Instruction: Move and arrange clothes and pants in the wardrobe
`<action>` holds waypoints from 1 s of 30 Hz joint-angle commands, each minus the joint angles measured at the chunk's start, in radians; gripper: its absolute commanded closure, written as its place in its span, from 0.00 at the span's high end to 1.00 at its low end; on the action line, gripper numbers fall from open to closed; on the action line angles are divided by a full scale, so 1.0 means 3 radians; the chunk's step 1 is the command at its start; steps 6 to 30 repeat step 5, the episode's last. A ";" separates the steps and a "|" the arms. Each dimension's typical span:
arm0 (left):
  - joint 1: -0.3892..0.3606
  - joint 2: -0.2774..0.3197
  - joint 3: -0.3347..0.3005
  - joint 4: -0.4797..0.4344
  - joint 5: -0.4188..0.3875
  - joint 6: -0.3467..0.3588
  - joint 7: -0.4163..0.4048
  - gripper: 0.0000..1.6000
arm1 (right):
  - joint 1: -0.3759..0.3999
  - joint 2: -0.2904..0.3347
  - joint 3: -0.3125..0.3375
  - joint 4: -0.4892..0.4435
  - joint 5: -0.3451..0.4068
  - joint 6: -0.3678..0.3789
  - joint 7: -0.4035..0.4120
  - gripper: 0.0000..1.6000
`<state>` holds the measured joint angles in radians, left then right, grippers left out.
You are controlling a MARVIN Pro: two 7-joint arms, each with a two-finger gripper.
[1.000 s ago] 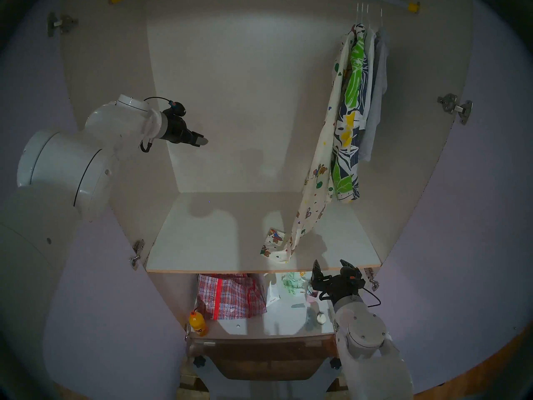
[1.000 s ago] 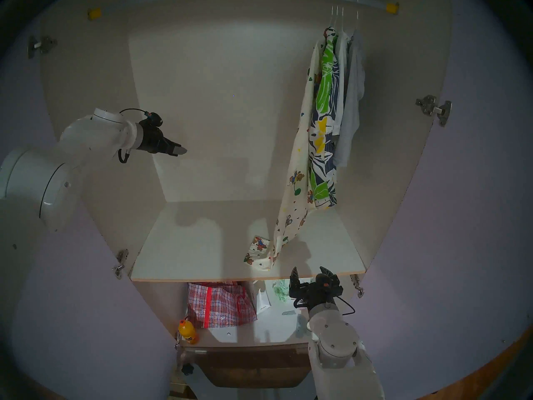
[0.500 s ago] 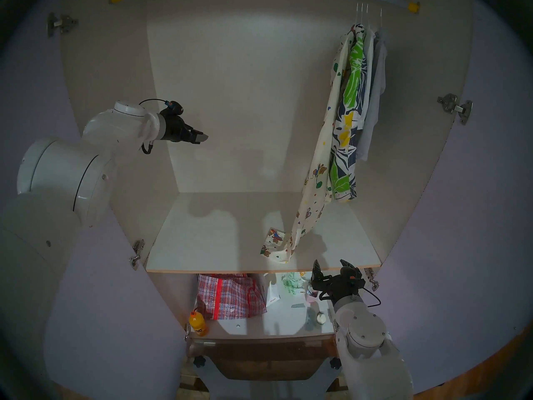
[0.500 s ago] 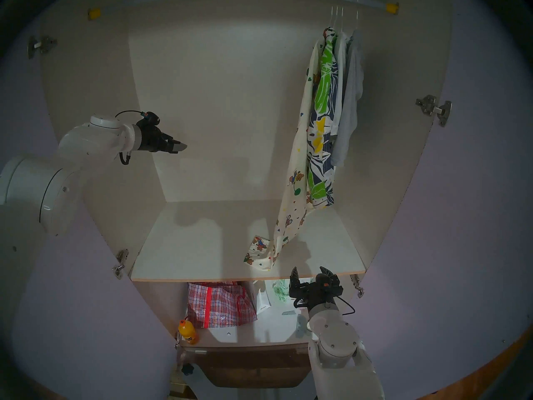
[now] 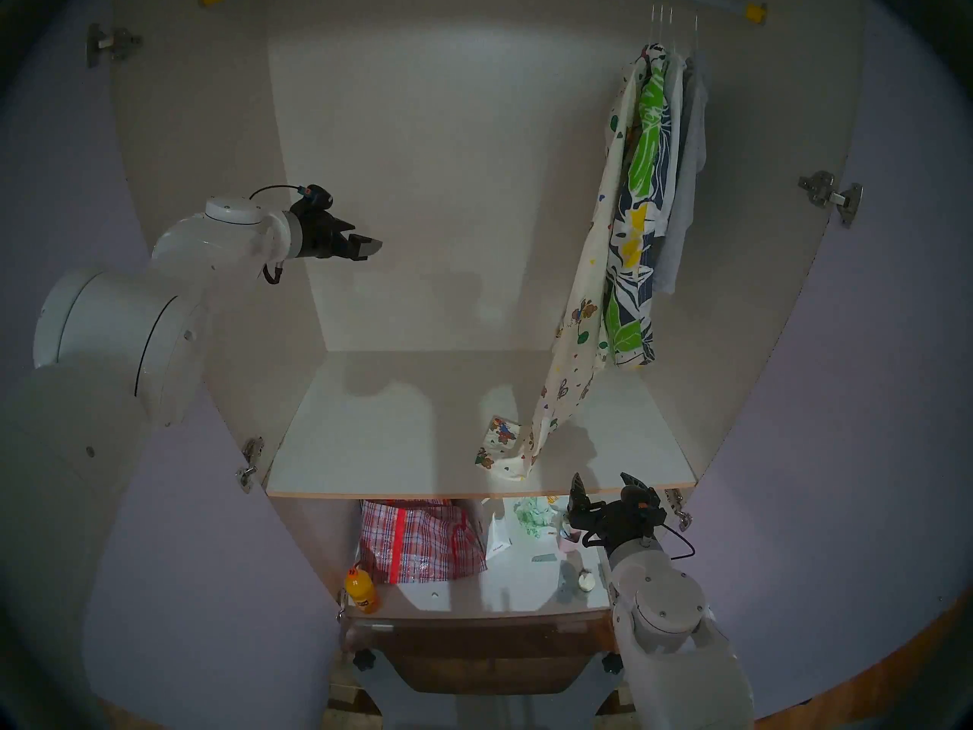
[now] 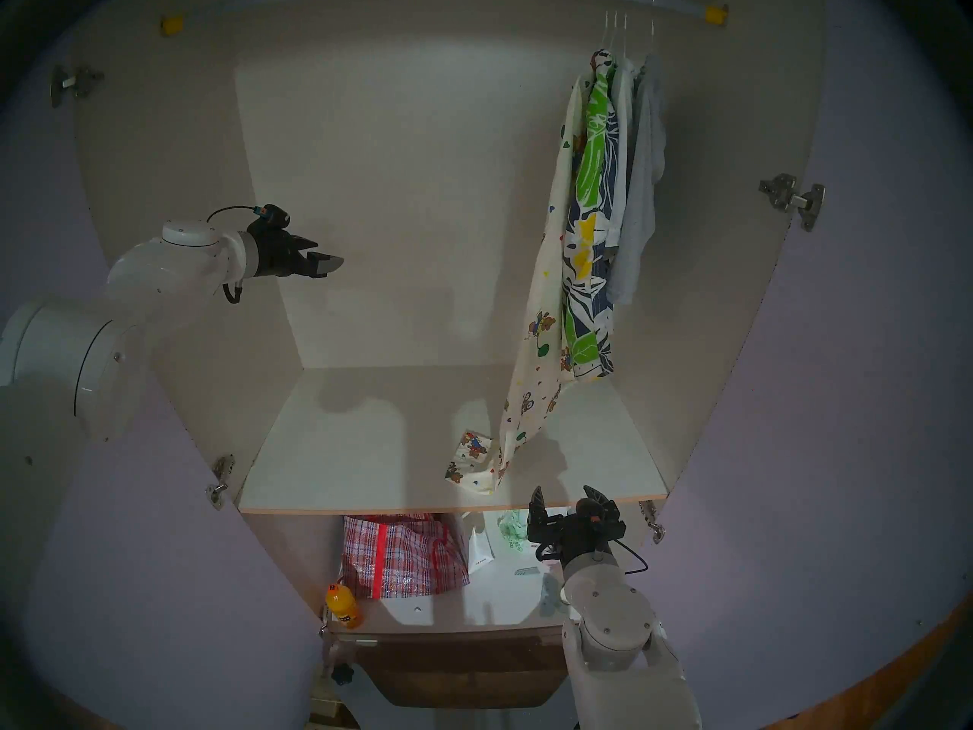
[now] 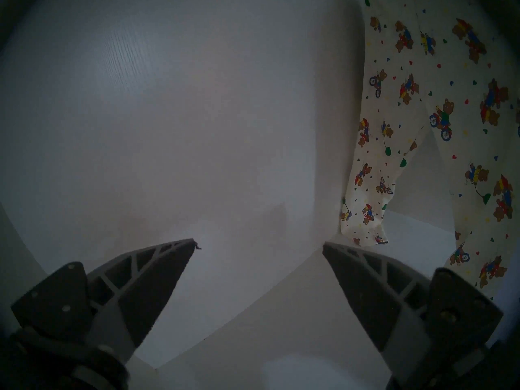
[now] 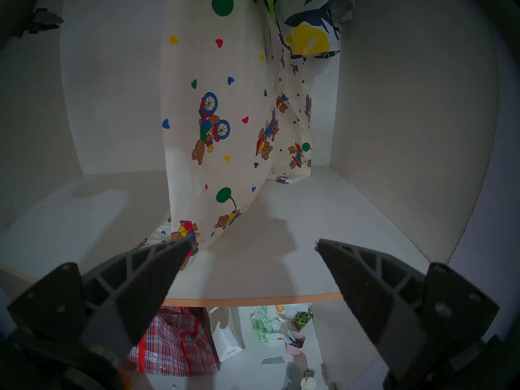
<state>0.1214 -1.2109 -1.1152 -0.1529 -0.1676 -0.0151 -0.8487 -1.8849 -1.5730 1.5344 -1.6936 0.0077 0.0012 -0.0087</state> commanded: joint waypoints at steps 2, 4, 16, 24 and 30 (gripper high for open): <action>-0.0047 0.0014 -0.0086 -0.0134 -0.0078 -0.0205 -0.0012 1.00 | 0.0036 -0.0010 -0.0002 -0.0076 0.0010 -0.0031 0.0002 1.00; -0.0023 0.0020 -0.0106 -0.0156 -0.0090 -0.0252 -0.0012 1.00 | 0.0036 -0.0010 -0.0002 -0.0076 0.0010 -0.0032 0.0002 1.00; -0.0012 0.0023 -0.0116 -0.0166 -0.0096 -0.0276 -0.0012 1.00 | 0.0036 -0.0010 -0.0002 -0.0076 0.0010 -0.0032 0.0002 1.00; -0.0012 0.0023 -0.0116 -0.0166 -0.0096 -0.0276 -0.0012 1.00 | 0.0036 -0.0010 -0.0002 -0.0076 0.0010 -0.0032 0.0002 1.00; -0.0012 0.0023 -0.0116 -0.0166 -0.0096 -0.0276 -0.0012 1.00 | 0.0036 -0.0010 -0.0002 -0.0076 0.0010 -0.0032 0.0002 1.00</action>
